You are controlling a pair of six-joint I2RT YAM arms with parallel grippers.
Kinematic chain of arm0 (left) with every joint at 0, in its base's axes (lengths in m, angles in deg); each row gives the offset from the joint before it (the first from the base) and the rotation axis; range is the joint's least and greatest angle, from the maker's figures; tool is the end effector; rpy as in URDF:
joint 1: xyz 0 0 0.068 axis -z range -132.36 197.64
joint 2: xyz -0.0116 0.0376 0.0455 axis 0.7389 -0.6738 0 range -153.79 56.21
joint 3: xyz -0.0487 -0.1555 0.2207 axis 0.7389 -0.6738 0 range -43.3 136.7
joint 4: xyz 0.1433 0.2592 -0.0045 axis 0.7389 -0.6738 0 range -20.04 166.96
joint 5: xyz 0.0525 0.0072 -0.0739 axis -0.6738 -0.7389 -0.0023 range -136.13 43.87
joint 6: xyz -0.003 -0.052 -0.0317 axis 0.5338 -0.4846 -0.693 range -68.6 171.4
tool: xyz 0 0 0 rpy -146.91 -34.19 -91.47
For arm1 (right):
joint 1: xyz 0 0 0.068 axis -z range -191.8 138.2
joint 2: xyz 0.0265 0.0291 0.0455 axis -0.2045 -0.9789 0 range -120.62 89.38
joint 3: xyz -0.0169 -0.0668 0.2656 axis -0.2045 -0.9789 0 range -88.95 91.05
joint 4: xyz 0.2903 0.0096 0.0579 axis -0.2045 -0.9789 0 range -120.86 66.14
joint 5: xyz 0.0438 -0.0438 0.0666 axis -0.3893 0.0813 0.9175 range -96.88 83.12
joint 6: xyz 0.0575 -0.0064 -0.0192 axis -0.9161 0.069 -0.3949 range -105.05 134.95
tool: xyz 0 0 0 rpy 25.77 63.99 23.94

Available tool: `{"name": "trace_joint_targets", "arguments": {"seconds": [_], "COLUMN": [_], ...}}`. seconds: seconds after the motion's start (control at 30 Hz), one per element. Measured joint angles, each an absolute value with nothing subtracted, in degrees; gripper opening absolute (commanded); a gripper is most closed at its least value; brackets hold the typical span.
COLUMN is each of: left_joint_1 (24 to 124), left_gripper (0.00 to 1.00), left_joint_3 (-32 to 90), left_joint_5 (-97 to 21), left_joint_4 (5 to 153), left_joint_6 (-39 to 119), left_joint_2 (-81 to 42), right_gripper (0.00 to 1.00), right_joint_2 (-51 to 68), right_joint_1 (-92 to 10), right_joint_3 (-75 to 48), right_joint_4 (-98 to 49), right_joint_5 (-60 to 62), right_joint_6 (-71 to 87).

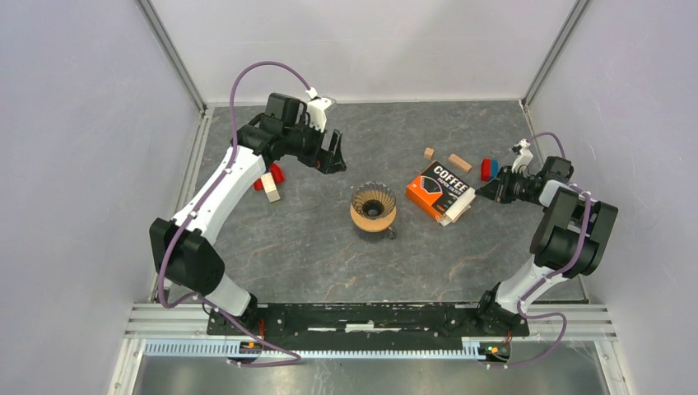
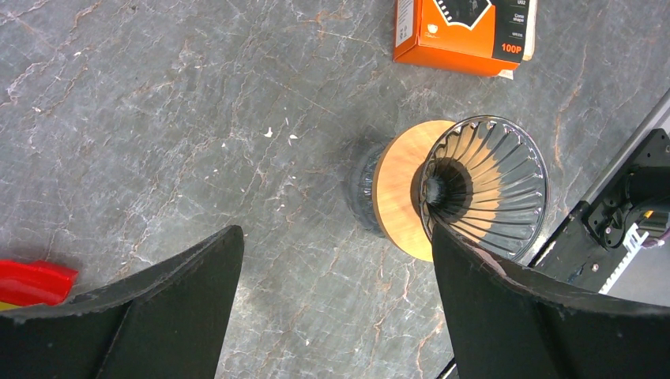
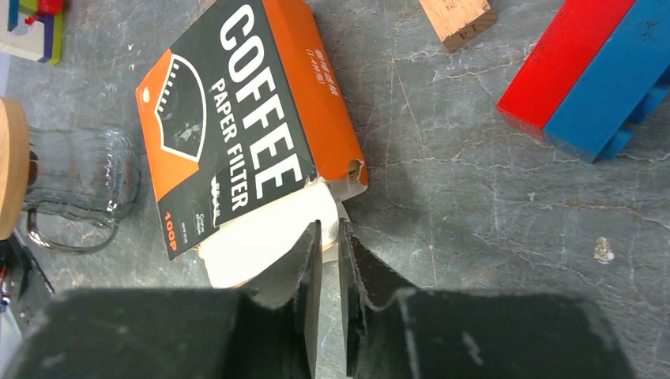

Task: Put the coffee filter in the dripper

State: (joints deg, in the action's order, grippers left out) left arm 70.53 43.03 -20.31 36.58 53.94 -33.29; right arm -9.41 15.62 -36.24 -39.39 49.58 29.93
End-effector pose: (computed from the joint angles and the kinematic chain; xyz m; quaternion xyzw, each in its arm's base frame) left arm 0.3476 -0.1683 0.3441 0.2832 0.8544 -0.2699 0.3421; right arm 0.3249 -0.1259 0.1274 -0.0228 0.8617 0.3494 0.3673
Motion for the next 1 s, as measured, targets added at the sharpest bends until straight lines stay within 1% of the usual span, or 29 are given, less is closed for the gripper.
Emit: {"name": "trace_joint_targets", "arguments": {"seconds": [0.07,0.17,0.57,0.8,1.0], "left_joint_1": [70.53,70.53,70.53,70.53,70.53], "left_gripper": [0.95,0.95,0.95,0.95,0.95], "left_joint_3": [43.03,43.03,43.03,43.03,43.03], "left_joint_5": [-20.31,-20.31,-20.31,-20.31,-20.31], "left_joint_4": [36.58,36.58,36.53,36.38,36.36], "left_joint_6": [53.94,53.94,53.94,53.94,53.94], "left_joint_2": [-33.29,-33.29,-33.31,-33.31,-33.33], "right_gripper": [0.34,0.43,0.44,0.45,0.45], "right_joint_2": [-9.41,-9.3,-1.78,-1.84,-2.59], "right_joint_1": [15.6,15.51,15.53,15.14,14.7], "right_joint_3": [-36.27,-36.37,-41.53,-45.53,-45.73], "right_joint_4": [-39.3,-39.37,-42.19,-46.56,-48.83], "right_joint_5": [49.58,49.39,47.57,49.02,51.11], "right_joint_6": [29.74,30.06,34.85,37.91,39.29]}}
